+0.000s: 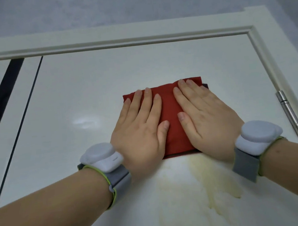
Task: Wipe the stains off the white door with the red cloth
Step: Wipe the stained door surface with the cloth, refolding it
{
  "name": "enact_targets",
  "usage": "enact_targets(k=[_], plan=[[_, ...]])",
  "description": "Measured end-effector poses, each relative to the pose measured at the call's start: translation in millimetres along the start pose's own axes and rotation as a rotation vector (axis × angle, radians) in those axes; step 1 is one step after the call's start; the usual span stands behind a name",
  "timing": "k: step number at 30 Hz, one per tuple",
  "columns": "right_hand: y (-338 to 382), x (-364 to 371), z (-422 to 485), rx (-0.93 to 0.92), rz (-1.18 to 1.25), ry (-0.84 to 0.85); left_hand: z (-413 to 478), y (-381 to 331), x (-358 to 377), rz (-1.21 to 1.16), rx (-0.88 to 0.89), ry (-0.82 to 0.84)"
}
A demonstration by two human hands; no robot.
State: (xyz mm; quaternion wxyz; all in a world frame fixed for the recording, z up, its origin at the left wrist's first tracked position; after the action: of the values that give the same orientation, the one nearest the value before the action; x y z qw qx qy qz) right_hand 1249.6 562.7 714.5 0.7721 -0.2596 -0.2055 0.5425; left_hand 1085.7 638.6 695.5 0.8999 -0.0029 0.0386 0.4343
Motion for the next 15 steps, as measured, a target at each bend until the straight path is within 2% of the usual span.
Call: enact_targets(k=[6,15], plan=[[8.6,-3.7,-27.4,-0.012,0.0,-0.003,-25.0,-9.7,8.7,0.016,0.021,-0.067],[7.6,-6.4,-36.3,-0.033,-0.001,0.022,-23.3,-3.6,2.1,0.068,0.156,-0.006]])
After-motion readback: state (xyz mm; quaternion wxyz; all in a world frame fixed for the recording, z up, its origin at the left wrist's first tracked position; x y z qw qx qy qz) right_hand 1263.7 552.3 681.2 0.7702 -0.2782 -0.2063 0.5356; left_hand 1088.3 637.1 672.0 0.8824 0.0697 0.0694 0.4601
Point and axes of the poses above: each hand's wrist, its own z-axis towards the middle knuckle, its own x-axis out of the palm, y = z × x, the point moved 2 cm from there along z, towards the middle knuckle, and after that the axes turned 15 degrees about -x, right-handed, at the moved point
